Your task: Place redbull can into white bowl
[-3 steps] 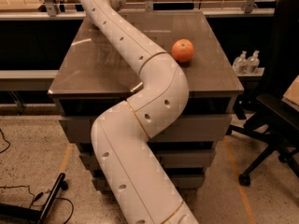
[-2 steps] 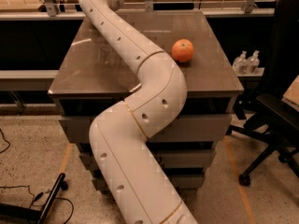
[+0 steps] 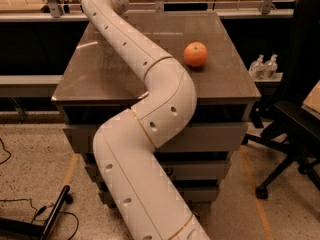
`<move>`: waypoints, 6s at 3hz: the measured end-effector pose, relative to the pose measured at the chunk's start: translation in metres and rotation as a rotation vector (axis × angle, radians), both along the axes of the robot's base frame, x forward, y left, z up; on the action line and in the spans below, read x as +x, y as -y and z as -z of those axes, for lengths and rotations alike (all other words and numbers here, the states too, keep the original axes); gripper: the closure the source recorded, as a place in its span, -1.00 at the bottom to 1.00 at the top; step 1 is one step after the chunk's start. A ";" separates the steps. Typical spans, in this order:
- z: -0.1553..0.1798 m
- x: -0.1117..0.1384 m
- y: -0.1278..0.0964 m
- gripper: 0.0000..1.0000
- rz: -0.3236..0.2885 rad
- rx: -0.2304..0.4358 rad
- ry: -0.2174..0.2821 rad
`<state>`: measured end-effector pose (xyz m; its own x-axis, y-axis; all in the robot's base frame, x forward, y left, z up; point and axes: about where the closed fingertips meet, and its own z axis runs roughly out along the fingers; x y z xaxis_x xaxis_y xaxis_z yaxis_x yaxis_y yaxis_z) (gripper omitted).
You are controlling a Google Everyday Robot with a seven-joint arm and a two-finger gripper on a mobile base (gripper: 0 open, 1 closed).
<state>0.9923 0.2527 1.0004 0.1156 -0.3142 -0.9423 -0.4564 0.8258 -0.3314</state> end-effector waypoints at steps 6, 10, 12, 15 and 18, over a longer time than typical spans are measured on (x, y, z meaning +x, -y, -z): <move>0.003 0.019 0.027 1.00 0.059 0.001 0.104; -0.016 0.011 0.008 1.00 -0.012 0.061 0.203; -0.006 0.010 -0.004 1.00 -0.027 0.032 0.218; 0.002 0.012 -0.007 1.00 -0.026 -0.003 0.225; 0.006 0.016 0.004 1.00 -0.009 -0.024 0.235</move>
Offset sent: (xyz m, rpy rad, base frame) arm 0.1077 0.0307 0.0379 -0.0266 -0.0483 0.0080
